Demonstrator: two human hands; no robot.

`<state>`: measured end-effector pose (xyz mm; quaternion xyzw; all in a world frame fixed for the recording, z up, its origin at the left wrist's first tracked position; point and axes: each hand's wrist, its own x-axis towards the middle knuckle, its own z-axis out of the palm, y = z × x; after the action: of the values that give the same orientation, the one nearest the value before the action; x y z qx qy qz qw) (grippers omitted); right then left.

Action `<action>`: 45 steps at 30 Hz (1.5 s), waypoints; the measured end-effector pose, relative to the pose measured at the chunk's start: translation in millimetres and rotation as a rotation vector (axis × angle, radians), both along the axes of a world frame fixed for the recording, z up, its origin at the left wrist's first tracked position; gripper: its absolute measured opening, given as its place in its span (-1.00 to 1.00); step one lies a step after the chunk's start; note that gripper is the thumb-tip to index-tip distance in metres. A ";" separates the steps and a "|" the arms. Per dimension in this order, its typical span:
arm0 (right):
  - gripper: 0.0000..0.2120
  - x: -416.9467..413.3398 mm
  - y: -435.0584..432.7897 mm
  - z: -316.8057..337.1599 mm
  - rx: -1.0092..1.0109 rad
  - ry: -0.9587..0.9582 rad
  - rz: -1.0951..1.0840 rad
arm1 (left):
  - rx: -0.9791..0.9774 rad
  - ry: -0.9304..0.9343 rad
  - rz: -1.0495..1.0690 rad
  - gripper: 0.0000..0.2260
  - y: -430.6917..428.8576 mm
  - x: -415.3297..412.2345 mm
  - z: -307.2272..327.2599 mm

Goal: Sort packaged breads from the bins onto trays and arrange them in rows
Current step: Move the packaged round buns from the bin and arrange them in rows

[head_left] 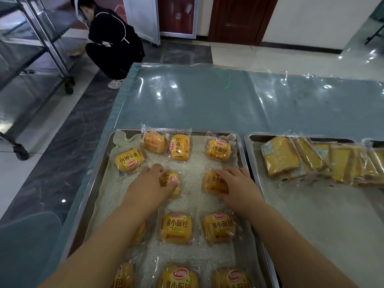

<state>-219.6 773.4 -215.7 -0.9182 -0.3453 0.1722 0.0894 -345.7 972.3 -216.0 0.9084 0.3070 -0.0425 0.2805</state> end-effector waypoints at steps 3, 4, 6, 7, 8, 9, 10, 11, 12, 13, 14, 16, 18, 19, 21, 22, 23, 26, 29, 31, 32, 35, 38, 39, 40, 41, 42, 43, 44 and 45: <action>-0.37 -0.4 -0.5 0.1 -0.003 0.001 0.005 | -0.027 -0.051 -0.023 -0.45 -7.7 4.6 -0.5; -0.37 -0.7 -0.9 -0.3 -0.002 -0.002 0.006 | -0.010 -0.060 -0.070 -0.49 -9.2 4.0 -0.6; -0.37 -1.6 -1.9 -1.9 0.005 -0.010 0.006 | 0.104 -0.043 -0.190 -0.61 -6.4 1.0 -1.2; -0.37 -1.8 -2.4 -2.9 0.008 -0.017 0.008 | 0.161 -0.009 -0.262 -0.60 -3.2 -0.5 -1.0; -0.36 -1.7 -2.8 -3.6 0.008 -0.021 0.010 | 0.222 0.037 -0.355 -0.51 0.6 -1.5 -1.4; -0.36 -1.5 -3.1 -4.0 0.005 -0.021 0.011 | 0.294 0.083 -0.473 -0.40 4.2 -2.1 -2.3; -0.36 -1.2 -3.2 -4.1 0.002 -0.018 0.013 | 0.346 0.125 -0.571 -0.31 7.2 -1.7 -1.7; -0.36 -0.9 -3.0 -3.7 -0.003 -0.014 0.014 | 0.378 0.153 -0.641 -0.25 10.0 0.0 -1.4; -0.36 -0.9 -2.6 -2.7 -0.007 -0.010 0.016 | 0.395 0.166 -0.688 -0.24 12.6 2.3 -2.1; -0.36 -0.9 -2.0 -1.9 -0.008 -0.006 0.014 | 0.398 0.168 -0.719 -0.27 15.1 5.0 -3.4; -0.35 -1.1 -1.5 -1.0 -0.008 -0.003 0.009 | 0.394 0.156 -0.744 -0.32 16.7 7.5 -3.8; -0.33 -1.3 -0.5 0.7 -0.006 0.002 -0.009 | 0.377 0.122 -0.761 -0.41 18.1 12.7 -2.9; -0.35 -0.8 -0.3 2.2 -0.019 0.006 0.000 | 0.344 0.123 -0.726 -0.48 17.5 15.6 2.2; -0.37 -0.2 -0.6 2.9 -0.029 0.007 0.019 | 0.334 0.131 -0.695 -0.50 17.2 16.1 4.2; -0.40 1.0 -1.6 3.7 -0.054 0.012 0.058 | 0.348 0.132 -0.621 -0.48 16.7 15.6 5.3; -0.41 1.6 -1.9 4.3 -0.067 0.016 0.071 | 0.355 0.120 -0.581 -0.47 16.3 14.6 5.1; -0.42 2.4 -1.9 4.7 -0.081 0.019 0.082 | 0.362 0.112 -0.550 -0.46 15.8 14.0 4.3; -0.40 5.4 -0.4 6.5 -0.119 0.033 0.103 | 0.402 0.131 -0.539 -0.43 11.4 14.6 -1.0; -0.33 9.9 4.8 12.7 -0.146 0.099 0.096 | 0.371 0.108 -0.534 -0.39 8.5 15.1 -2.2; -0.28 12.8 10.8 18.6 -0.151 0.112 0.084 | 0.341 0.073 -0.495 -0.40 12.0 12.8 -0.6; -0.29 13.9 14.4 21.2 -0.141 0.106 0.074 | 0.337 0.040 -0.457 -0.43 15.9 10.3 0.2; -0.42 13.1 28.5 27.5 -0.064 0.070 0.054 | 0.387 -0.073 -0.290 -0.53 36.5 0.2 0.5; -0.49 6.0 46.4 30.8 -0.013 0.044 0.085 | 0.466 -0.135 -0.121 -0.54 65.3 -8.2 -4.1; -0.50 2.9 52.9 31.2 -0.006 0.038 0.098 | 0.449 -0.121 -0.091 -0.53 74.5 -10.4 -5.5; -0.52 0.2 59.3 31.1 -0.001 0.033 0.106 | 0.411 -0.085 -0.082 -0.50 82.8 -11.8 -7.4; -0.52 -1.9 65.7 30.4 0.004 0.028 0.111 | 0.358 -0.038 -0.093 -0.47 89.3 -12.4 -9.1; -0.53 -3.5 71.4 29.3 0.012 0.025 0.111 | 0.311 0.013 -0.119 -0.46 94.4 -12.9 -10.7; -0.53 -4.5 76.7 27.9 0.021 0.022 0.111 | 0.288 0.063 -0.151 -0.44 98.0 -12.9 -11.1; -0.54 -5.0 81.4 26.6 0.027 0.022 0.110 | 0.287 0.093 -0.173 -0.44 100.2 -13.2 -11.1; -0.54 -5.0 85.5 25.3 0.027 0.021 0.109 | 0.301 0.104 -0.177 -0.45 101.5 -13.2 -10.5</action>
<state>-224.6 858.9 -190.4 -0.8950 -0.3959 0.1817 0.0957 -358.9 1073.8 -226.5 0.9603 0.2427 -0.0678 0.1201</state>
